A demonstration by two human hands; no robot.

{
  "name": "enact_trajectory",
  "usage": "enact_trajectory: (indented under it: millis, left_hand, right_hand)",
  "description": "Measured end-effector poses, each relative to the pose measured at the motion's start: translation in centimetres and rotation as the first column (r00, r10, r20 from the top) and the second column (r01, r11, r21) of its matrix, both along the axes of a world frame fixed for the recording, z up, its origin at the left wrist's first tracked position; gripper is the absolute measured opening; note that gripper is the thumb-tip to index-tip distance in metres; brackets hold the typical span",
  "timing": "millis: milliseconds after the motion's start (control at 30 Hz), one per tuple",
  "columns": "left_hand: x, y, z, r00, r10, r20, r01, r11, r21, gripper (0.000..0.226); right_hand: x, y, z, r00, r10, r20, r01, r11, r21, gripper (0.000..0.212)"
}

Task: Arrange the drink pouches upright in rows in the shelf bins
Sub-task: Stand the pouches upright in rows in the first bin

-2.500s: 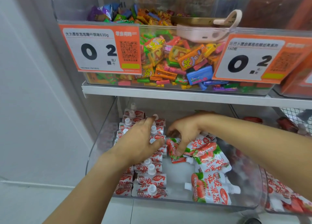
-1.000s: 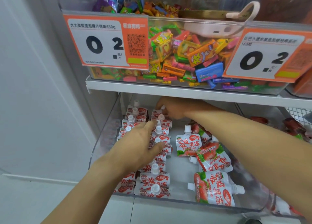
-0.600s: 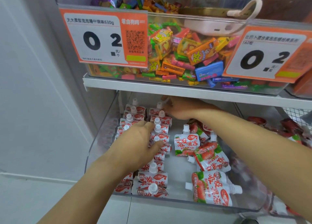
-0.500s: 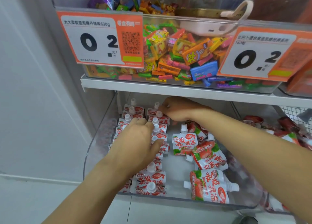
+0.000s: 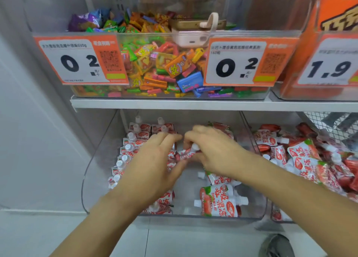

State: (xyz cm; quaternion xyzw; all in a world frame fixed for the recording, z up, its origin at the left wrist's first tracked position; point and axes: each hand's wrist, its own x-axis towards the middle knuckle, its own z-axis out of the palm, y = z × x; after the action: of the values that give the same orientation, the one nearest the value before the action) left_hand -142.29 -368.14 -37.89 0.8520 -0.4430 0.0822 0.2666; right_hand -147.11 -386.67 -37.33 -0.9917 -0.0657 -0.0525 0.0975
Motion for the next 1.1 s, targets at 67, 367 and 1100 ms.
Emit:
enact_trajectory:
  millis: [67,367,1100]
  left_hand:
    - [-1.2,-0.6,0.1,0.991,-0.052,-0.124,0.046,0.998,-0.048,0.060]
    - [-3.6,-1.5,0.2,0.760,-0.158,-0.630,0.082,0.986,-0.148,0.033]
    - [-3.1,-3.1,-0.8,0.812,0.056,-0.581,-0.083,0.996,-0.019,0.042]
  right_hand:
    - [-1.6,-0.3,1.2,0.991,-0.066,0.118,0.034,0.967,0.252,0.029]
    - [-8.3,-2.9,2.6,0.988,-0.059,-0.143,0.108,0.926,0.362,0.047]
    - [-12.2,-5.2,2.2,0.988,-0.121,0.094,0.018,0.699,0.715,0.012]
